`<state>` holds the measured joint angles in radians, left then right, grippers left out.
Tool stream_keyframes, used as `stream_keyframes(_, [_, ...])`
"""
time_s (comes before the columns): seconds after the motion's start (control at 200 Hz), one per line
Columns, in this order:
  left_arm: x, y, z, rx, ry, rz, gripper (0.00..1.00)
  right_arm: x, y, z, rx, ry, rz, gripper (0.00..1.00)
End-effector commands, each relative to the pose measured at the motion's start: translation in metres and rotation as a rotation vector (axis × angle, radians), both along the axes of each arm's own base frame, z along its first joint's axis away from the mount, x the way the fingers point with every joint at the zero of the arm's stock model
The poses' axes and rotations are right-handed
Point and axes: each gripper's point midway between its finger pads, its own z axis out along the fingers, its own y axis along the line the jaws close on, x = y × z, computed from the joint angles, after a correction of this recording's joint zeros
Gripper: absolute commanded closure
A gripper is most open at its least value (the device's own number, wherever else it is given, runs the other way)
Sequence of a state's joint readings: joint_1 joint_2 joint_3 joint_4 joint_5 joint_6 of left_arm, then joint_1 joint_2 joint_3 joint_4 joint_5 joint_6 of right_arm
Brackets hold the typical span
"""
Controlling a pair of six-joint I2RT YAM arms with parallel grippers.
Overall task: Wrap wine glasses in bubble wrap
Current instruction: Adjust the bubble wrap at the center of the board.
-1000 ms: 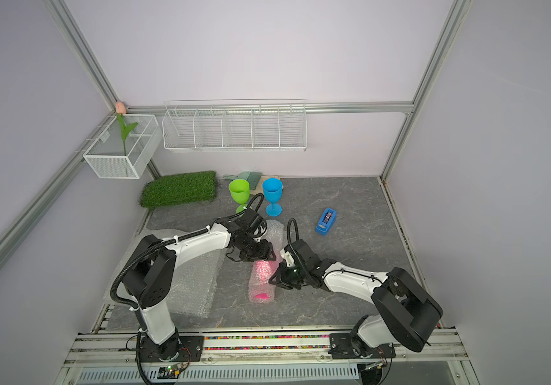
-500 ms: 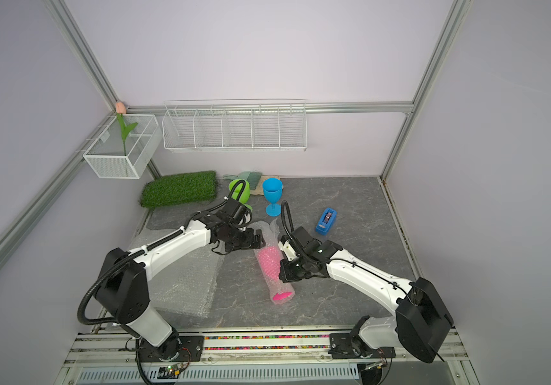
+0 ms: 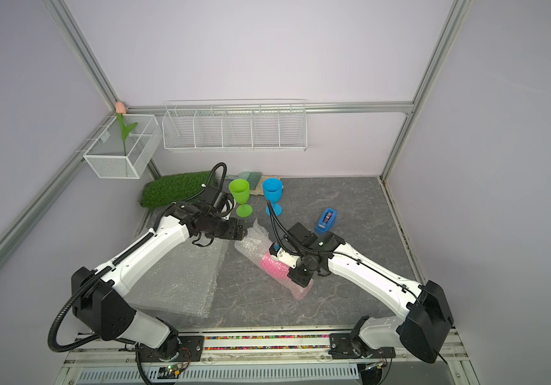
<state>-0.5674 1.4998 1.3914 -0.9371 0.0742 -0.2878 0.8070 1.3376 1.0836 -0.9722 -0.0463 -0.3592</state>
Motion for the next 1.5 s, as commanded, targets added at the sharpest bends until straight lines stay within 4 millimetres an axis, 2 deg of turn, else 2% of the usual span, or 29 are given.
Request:
stream_keyframes(0.0, [-0.008, 0.007, 0.015, 0.043, -0.086, -0.141, 0.12, -0.002, -0.017, -0.009, -0.115, -0.073, 0.273, 0.93])
stream_keyframes(0.06, [-0.014, -0.005, 0.017, 0.010, -0.126, -0.262, 0.17, 0.005, -0.018, -0.010, -0.133, -0.115, 0.317, 0.93])
stream_keyframes(0.11, [-0.027, -0.021, 0.017, -0.047, -0.151, -0.422, 0.21, 0.007, -0.017, -0.011, -0.138, -0.128, 0.350, 0.93])
stream_keyframes(0.225, [-0.051, -0.046, 0.019, -0.150, -0.250, -0.658, 0.21, 0.005, -0.015, -0.020, -0.139, -0.104, 0.390, 0.93])
stream_keyframes(0.38, [-0.093, -0.074, 0.000, -0.174, -0.347, -0.931, 0.15, 0.008, -0.008, -0.031, -0.120, -0.060, 0.391, 0.93])
stream_keyframes(0.505, [-0.112, -0.083, -0.017, -0.218, -0.314, -1.011, 0.14, 0.012, -0.009, -0.035, -0.092, -0.017, 0.363, 0.93])
stream_keyframes(0.63, [-0.113, -0.083, -0.047, -0.207, -0.278, -1.001, 0.12, 0.015, -0.008, -0.036, -0.060, 0.005, 0.350, 0.93])
stream_keyframes(0.75, [-0.109, -0.084, -0.063, -0.189, -0.258, -0.996, 0.11, 0.014, -0.006, -0.037, -0.039, 0.035, 0.347, 0.93])
stream_keyframes(0.86, [-0.111, -0.087, -0.070, -0.210, -0.245, -1.009, 0.12, 0.015, -0.009, -0.040, -0.033, 0.046, 0.340, 0.93])
stream_keyframes(1.055, [-0.117, -0.091, -0.075, -0.244, -0.239, -1.055, 0.19, 0.017, -0.003, -0.034, 0.029, 0.061, 0.316, 0.93])
stream_keyframes(1.289, [-0.122, -0.088, -0.091, -0.220, -0.174, -1.086, 0.34, 0.019, -0.004, -0.035, 0.047, 0.093, 0.295, 0.93])
stream_keyframes(1.494, [-0.120, -0.084, -0.093, -0.186, -0.173, -1.090, 0.59, 0.023, -0.007, -0.036, 0.036, 0.097, 0.287, 0.93])
